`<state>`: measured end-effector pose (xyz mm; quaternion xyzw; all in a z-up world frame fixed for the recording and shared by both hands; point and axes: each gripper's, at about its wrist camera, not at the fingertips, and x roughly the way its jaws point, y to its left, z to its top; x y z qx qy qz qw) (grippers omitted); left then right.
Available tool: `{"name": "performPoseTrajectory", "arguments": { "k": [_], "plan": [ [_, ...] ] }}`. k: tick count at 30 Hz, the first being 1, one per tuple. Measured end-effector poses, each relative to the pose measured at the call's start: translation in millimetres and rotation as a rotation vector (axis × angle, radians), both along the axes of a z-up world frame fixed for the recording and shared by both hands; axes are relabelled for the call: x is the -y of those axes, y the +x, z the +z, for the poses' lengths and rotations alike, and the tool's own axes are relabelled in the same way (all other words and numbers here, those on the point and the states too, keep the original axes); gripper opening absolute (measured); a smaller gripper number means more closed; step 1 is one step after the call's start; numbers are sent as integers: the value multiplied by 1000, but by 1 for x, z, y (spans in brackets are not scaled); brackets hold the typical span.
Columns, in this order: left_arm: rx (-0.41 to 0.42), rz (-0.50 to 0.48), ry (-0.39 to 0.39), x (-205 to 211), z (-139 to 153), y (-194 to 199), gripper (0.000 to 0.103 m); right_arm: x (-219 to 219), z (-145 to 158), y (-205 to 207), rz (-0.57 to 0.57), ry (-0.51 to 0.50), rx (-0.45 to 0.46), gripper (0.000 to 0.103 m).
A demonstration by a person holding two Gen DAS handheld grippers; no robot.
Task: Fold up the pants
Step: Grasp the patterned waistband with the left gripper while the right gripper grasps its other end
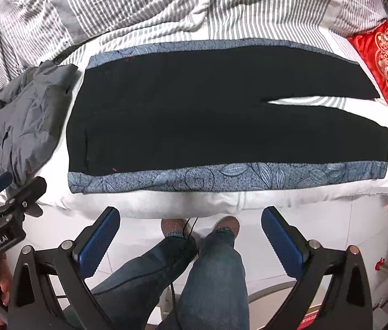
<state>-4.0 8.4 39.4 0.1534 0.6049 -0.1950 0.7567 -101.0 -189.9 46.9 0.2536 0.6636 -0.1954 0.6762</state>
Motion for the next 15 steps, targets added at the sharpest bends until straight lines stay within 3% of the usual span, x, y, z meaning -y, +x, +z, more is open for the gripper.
{"name": "performPoseTrajectory", "arguments": {
  "k": [7, 15],
  "plan": [
    [-46, 36, 6, -2, -21, -8, 103, 5, -17, -16, -34, 68, 10, 103],
    [-124, 156, -52, -21, -62, -3, 103, 16, -70, -33, -201, 297, 85, 103]
  ]
}}
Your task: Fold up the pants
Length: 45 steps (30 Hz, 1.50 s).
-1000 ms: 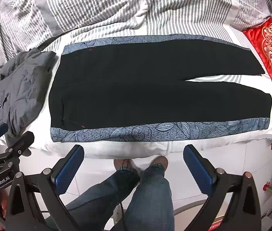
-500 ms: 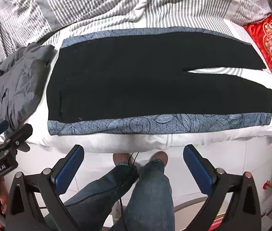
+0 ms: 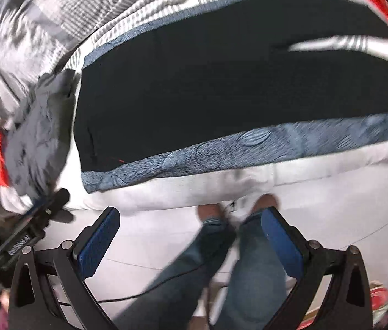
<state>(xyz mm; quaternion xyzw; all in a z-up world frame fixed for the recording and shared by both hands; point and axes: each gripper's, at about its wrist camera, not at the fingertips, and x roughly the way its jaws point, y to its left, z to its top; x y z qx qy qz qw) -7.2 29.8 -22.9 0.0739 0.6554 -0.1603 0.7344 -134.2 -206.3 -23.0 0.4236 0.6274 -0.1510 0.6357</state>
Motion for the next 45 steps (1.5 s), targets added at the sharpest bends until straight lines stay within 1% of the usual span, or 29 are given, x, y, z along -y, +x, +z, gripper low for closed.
{"name": "performPoseTrajectory", "arguments": {
  "k": [3, 8, 10, 14, 17, 19, 21, 23, 31, 32, 34, 35, 36, 38, 41, 45],
  "plan": [
    [-15, 64, -32, -11, -21, 2, 103, 3, -29, -5, -87, 115, 62, 103],
    [-46, 100, -83, -19, -58, 1, 103, 3, -82, -11, -202, 274, 163, 98],
    [-58, 118, -104, -21, -72, -1, 103, 3, -102, -11, -224, 322, 200, 95],
    [-93, 182, -155, -29, -93, -2, 103, 3, -131, -9, -256, 381, 244, 86],
    [-111, 225, -191, -34, -104, 0, 103, 6, -142, -10, -283, 403, 283, 83],
    [-113, 233, -200, -35, -108, 1, 103, 8, -146, -12, -307, 418, 311, 80],
    [-109, 230, -200, -35, -110, 2, 103, 12, -148, -12, -349, 447, 353, 75],
    [-110, 222, -204, -33, -111, 3, 103, 17, -149, -11, -385, 465, 379, 75],
    [-154, 234, -221, -30, -121, -1, 103, 18, -159, -24, -432, 502, 396, 75],
    [-158, 238, -223, -30, -122, -1, 103, 20, -159, -22, -436, 506, 407, 72],
    [-166, 253, -236, -29, -124, 1, 102, 25, -157, -13, -433, 517, 420, 52],
    [-167, 260, -242, -28, -124, 2, 103, 24, -158, -9, -431, 520, 413, 26],
    [-169, 268, -251, -28, -124, 2, 103, 25, -158, -7, -434, 527, 405, 12],
    [-173, 284, -270, -27, -123, 5, 103, 27, -155, -4, -440, 538, 413, 12],
    [-177, 304, -294, -26, -123, 9, 103, 28, -143, 0, -419, 538, 435, 12],
    [-194, 344, -334, -25, -125, 14, 102, 30, -136, 1, -417, 546, 445, 12]
  ]
}}
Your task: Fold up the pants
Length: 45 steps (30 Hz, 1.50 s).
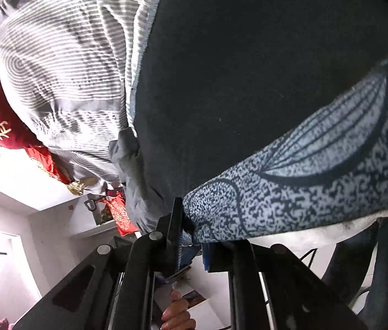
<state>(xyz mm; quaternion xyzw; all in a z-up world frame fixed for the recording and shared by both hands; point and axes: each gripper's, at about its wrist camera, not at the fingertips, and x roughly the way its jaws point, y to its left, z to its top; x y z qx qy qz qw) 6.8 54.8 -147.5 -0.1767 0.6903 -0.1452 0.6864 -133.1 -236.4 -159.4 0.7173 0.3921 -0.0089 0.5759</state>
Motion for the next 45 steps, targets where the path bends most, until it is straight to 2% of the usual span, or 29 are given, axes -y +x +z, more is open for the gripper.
{"name": "performPoseTrajectory", "arguments": {
  "k": [2, 4, 6, 8, 9, 16, 20, 24, 29, 34, 40, 45],
  "plan": [
    [0, 27, -15, 1, 1, 3, 84, 0, 1, 1, 8, -1, -2, 12],
    [-10, 49, -26, 2, 1, 8, 70, -1, 3, 3, 22, -9, -11, 12],
    [5, 35, -52, 4, 4, 11, 43, -1, 6, 7, 32, -18, -18, 12],
    [11, 24, -36, 3, 8, 12, 32, 0, 10, 8, 39, -31, -23, 10],
    [20, 11, -18, 3, 13, 13, 24, 1, 13, 10, 41, -41, -24, 10],
    [148, -118, 6, 22, 57, 16, 24, 12, 43, 30, 63, -107, -10, 9],
    [192, -161, 1, 33, 76, 29, 24, 23, 60, 44, 67, -148, -2, 9],
    [246, -197, -1, 50, 101, 53, 24, 39, 75, 64, 87, -180, 21, 9],
    [285, -218, 18, 83, 114, 95, 24, 71, 80, 109, 155, -205, 32, 9],
    [304, -223, 52, 105, 111, 143, 24, 111, 68, 161, 220, -203, 19, 9],
    [307, -231, 156, 157, 80, 193, 24, 153, 27, 212, 266, -144, -44, 9],
    [292, -246, 247, 173, 51, 208, 24, 164, -18, 239, 326, -104, -97, 9]
  ]
}}
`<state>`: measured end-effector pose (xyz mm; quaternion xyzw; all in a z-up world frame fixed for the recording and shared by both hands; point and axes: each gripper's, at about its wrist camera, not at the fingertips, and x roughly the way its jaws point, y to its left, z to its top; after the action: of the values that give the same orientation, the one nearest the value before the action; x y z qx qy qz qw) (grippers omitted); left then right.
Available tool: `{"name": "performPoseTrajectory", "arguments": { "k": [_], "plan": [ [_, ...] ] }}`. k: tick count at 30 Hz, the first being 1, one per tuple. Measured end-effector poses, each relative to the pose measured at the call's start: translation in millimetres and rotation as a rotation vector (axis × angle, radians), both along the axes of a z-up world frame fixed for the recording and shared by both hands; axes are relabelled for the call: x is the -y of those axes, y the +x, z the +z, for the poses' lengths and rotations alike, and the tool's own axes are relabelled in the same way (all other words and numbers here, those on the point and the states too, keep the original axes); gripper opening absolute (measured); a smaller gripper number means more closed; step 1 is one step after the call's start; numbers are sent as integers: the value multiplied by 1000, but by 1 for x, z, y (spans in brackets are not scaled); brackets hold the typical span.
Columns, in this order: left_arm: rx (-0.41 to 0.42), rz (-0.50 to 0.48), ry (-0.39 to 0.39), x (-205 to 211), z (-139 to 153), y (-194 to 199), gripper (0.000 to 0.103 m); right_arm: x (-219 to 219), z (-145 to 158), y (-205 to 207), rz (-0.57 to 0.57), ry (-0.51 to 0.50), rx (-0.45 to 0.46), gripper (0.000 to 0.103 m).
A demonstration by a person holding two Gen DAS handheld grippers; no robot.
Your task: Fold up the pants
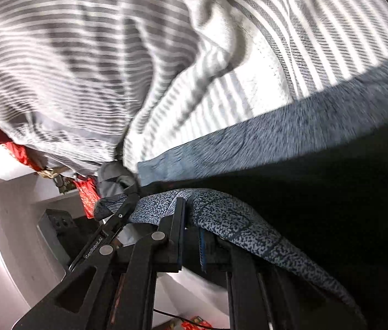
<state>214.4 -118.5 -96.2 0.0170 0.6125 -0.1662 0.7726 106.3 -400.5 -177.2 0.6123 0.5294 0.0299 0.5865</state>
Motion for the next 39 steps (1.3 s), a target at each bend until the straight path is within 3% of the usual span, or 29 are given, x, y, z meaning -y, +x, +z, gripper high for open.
{"name": "performPoseTrajectory", "arguments": {
  "k": [6, 8, 9, 10, 12, 15, 18, 22, 26, 29, 30, 32, 36, 39],
  "plan": [
    [21, -5, 22, 8, 2, 2, 28, 2, -26, 12, 12, 40, -39, 10],
    [73, -6, 23, 8, 18, -2, 54, 5, -25, 16, 31, 41, -41, 14],
    [132, -3, 26, 7, 32, -7, 75, 6, -22, 17, 44, 35, -40, 24],
    [174, -3, 27, 5, 42, -11, 79, 9, -19, 18, 54, 27, -35, 31],
    [194, -21, 41, 4, 54, -13, 79, 11, -8, 24, 58, 29, -6, 61],
    [167, -45, 107, 4, 48, -13, 79, 7, 13, 30, 67, -29, 14, 73],
    [130, -44, 150, 2, 33, -11, 79, -1, 39, 33, 100, -101, 52, 73],
    [98, -8, 202, -5, 7, -11, 79, -19, 48, 31, 139, -32, 115, 73],
    [65, 6, 260, -12, -24, -20, 80, -26, 9, 23, 196, -85, -15, 73],
    [87, 12, 281, -11, -24, -24, 85, -5, -8, 7, 126, -106, -69, 45],
    [87, 12, 292, -9, -23, -24, 85, 0, -7, 4, 103, -99, -61, 45],
    [82, 3, 311, -4, -19, -26, 85, 4, 9, 1, 124, -142, -39, 47],
    [93, -55, 289, 16, -4, -44, 85, 6, 53, -18, 214, -309, 13, 72],
    [85, -132, 260, 41, 6, -65, 85, 5, 80, -50, 210, -446, -12, 76]
  ]
}}
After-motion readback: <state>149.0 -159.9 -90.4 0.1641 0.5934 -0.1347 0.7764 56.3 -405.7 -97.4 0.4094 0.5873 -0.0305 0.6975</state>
